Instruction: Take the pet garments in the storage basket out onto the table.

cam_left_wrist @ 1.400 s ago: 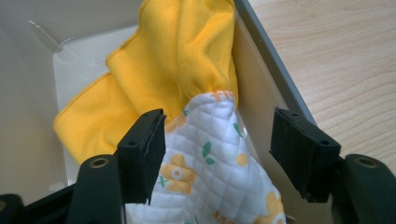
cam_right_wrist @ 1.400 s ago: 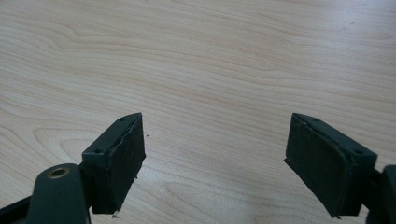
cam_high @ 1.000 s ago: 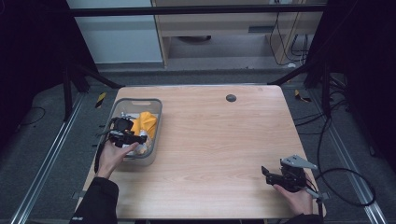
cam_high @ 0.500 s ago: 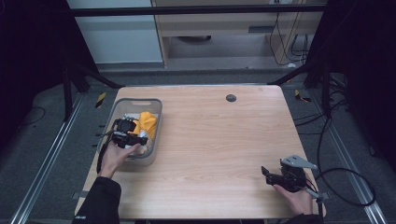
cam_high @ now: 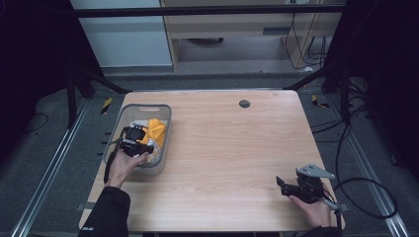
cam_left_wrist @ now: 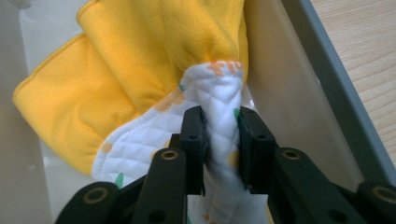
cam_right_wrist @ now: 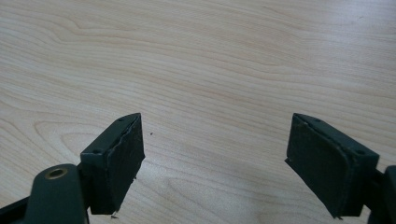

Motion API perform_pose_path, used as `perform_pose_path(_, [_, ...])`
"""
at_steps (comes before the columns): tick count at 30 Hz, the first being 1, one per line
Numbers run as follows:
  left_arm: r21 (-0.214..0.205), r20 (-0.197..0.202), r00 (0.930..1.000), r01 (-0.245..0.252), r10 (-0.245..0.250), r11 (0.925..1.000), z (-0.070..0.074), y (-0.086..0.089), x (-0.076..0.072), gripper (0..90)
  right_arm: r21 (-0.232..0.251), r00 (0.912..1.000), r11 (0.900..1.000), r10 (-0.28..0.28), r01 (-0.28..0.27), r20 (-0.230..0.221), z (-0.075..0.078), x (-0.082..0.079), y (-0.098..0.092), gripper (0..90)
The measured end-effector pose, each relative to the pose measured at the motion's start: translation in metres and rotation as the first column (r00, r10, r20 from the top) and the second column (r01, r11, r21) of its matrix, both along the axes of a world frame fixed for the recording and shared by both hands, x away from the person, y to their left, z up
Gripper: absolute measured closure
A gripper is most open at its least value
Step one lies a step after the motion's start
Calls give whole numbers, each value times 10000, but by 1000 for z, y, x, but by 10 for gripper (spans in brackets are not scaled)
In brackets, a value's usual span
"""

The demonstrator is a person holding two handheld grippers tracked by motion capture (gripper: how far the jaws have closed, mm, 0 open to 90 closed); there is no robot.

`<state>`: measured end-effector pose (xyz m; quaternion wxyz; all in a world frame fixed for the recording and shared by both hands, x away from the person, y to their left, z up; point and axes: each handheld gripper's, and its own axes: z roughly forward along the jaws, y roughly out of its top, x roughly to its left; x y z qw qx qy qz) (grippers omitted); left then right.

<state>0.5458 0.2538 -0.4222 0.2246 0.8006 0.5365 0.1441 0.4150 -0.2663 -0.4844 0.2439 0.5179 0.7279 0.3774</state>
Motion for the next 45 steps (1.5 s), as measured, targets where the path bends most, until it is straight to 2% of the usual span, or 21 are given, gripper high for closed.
perform_pose_path(7, [138,40,10000,-9,9,9999,1,0,-1,799,-61,10000,10000,6,-6,43,0,0,0,188])
perform_pose_path(16, [216,261,9996,-92,87,9997,5,2,-4,816,47,10000,10000,-42,42,2,1,0,0,188])
perform_pose_path(25, [127,649,9978,-126,117,9998,22,12,-13,821,-106,9999,9999,5,-4,101,0,0,-1,188])
perform_pose_path(32, [49,997,9950,-63,58,10000,34,13,-17,824,-98,9999,10000,17,-16,113,0,0,0,183])
perform_pose_path(34, [59,1150,9934,-29,22,10000,40,13,-18,824,2,10000,10000,26,-26,72,1,-1,0,182])
perform_pose_path(37, [146,1390,9903,-24,4,9999,49,13,-20,825,-93,9999,9999,39,-37,138,0,0,0,182])
perform_pose_path(45, [93,1676,9859,-29,13,10000,64,17,-25,827,-109,9999,9999,43,-42,160,0,-1,0,184])
